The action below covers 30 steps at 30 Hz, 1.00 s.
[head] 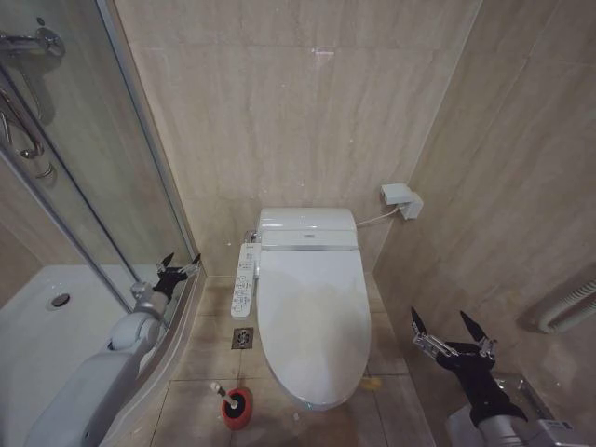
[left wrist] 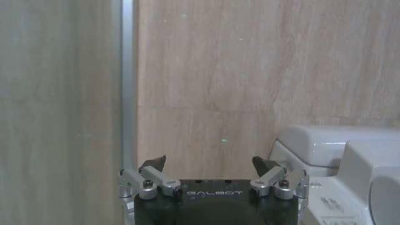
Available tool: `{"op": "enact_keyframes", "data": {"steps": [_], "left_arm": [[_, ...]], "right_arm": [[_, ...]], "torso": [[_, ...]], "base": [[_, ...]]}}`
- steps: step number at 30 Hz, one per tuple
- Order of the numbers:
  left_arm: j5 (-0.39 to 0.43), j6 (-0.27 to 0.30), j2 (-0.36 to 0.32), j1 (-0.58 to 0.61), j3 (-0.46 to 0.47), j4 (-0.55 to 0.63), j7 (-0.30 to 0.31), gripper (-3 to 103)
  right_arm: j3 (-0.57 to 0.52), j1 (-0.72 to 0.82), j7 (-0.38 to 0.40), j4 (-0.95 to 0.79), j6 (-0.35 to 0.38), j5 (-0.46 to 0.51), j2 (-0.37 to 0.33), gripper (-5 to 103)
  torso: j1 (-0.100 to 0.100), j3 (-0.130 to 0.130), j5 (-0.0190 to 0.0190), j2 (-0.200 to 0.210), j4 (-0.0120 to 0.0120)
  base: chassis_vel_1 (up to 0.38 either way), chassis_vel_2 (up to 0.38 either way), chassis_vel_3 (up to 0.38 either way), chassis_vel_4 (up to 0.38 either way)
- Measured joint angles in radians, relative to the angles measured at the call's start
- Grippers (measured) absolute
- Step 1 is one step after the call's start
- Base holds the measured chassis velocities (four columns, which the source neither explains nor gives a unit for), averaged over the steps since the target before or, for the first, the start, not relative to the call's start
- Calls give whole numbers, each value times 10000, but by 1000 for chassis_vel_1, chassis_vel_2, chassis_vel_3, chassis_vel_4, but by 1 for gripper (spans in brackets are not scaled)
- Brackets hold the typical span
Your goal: Open the toilet lid, clean the toilet bowl with a toilet brush, close the toilet lid, and flush.
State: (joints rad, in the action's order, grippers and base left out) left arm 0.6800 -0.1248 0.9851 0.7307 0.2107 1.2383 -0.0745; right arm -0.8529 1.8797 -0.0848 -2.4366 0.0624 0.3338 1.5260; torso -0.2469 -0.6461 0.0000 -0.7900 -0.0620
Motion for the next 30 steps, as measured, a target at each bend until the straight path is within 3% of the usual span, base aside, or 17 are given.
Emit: {"op": "enact_keyframes", "data": {"steps": [12, 13, 19, 20, 26, 27, 30], "left_arm": [[141, -1, 164, -2149, -1835, -1544, -174, 90], [168, -5, 174, -2354, -1987, -1682, -209, 72], [293, -52, 213, -3055, -2416, -2048, -537, 72], [315, -83, 213, -3169, -2481, -2093, -653, 45], [239, -357, 159, -3498, -2647, -2385, -1435, 45], [147, -503, 105, -3582, -2689, -2488, -1845, 18], [40, -681, 36, -3648, -2758, -2614, -2275, 18]], "right_arm": [[0, 0, 0, 0, 0, 0, 0, 100], [0, 0, 0, 0, 0, 0, 0, 100], [0, 0, 0, 0, 0, 0, 0, 100], [0, 0, 0, 0, 0, 0, 0, 100], [0, 0, 0, 0, 0, 0, 0, 100], [0, 0, 0, 0, 0, 0, 0, 100], [0, 0, -1, 0, 0, -1, 0, 100]], "torso": [[0, 0, 0, -1, 1], [0, 0, 1, -1, 4], [-1, 0, 1, -1, 0], [-1, 0, 1, -1, 1], [0, 0, 1, -1, 1], [-1, 0, 0, -1, 2], [0, 0, 0, 0, 2]], "base": [[0, 0, 0, 0], [0, 0, 0, 0], [0, 0, 0, 0], [0, 0, 0, 0], [0, 0, 0, 0], [0, 0, 0, 0], [0, 0, 0, 0]]}}
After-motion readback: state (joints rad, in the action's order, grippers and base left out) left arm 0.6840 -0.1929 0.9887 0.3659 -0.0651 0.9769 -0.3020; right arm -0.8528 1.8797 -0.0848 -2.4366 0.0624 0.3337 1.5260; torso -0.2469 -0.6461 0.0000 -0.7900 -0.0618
